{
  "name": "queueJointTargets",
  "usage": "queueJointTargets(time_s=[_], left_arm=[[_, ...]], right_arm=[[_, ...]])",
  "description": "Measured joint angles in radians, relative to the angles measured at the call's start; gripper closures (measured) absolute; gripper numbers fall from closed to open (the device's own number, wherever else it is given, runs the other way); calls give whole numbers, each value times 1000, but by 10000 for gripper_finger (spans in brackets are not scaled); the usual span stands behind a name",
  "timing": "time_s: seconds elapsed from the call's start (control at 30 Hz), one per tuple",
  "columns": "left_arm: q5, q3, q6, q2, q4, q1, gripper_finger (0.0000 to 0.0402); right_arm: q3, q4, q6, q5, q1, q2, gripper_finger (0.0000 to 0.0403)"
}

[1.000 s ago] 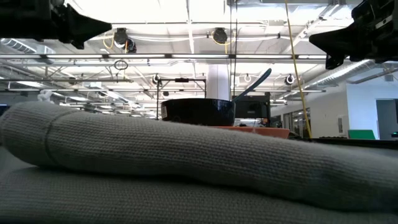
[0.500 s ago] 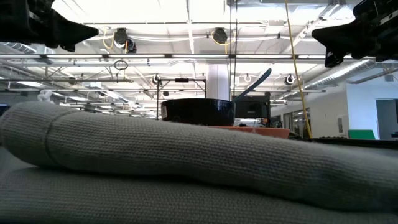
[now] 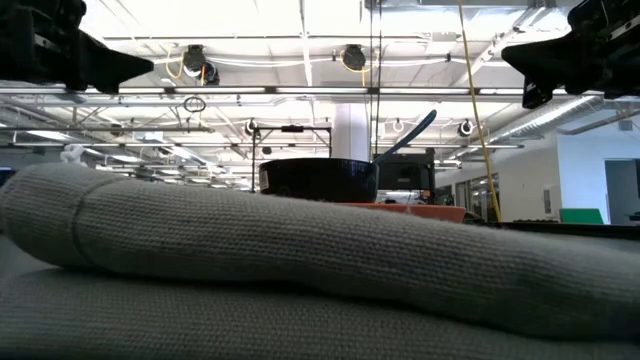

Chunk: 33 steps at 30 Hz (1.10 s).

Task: Set table place
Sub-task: Return to Home Position

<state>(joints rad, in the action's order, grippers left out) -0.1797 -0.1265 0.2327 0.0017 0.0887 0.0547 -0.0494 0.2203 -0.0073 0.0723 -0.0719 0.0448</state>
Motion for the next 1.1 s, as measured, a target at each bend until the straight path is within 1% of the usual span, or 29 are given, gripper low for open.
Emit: queueJointTargets(time_s=[0.1, 0.17, 0.27, 0.4, 0.5, 0.63, 1.1], left_arm=[[67, 18, -37, 0, -38, 0, 401], [83, 38, -47, 0, -73, 1, 401], [82, 45, -48, 0, -105, 0, 401], [69, 45, -88, 0, -100, 0, 401], [67, 67, -96, 0, -98, 0, 401], [15, 78, -86, 0, -95, -1, 401], [22, 78, -75, 0, -92, -1, 401]], right_arm=[[0, 9, 4, 0, 0, 0, 403], [0, 16, 4, 0, 0, 0, 403], [0, 14, 8, 0, 0, 0, 403], [0, 15, 22, 0, 0, 0, 403], [1, 14, 18, 0, 0, 0, 403], [1, 14, 19, 0, 0, 0, 403], [1, 15, 22, 0, 0, 0, 403]])
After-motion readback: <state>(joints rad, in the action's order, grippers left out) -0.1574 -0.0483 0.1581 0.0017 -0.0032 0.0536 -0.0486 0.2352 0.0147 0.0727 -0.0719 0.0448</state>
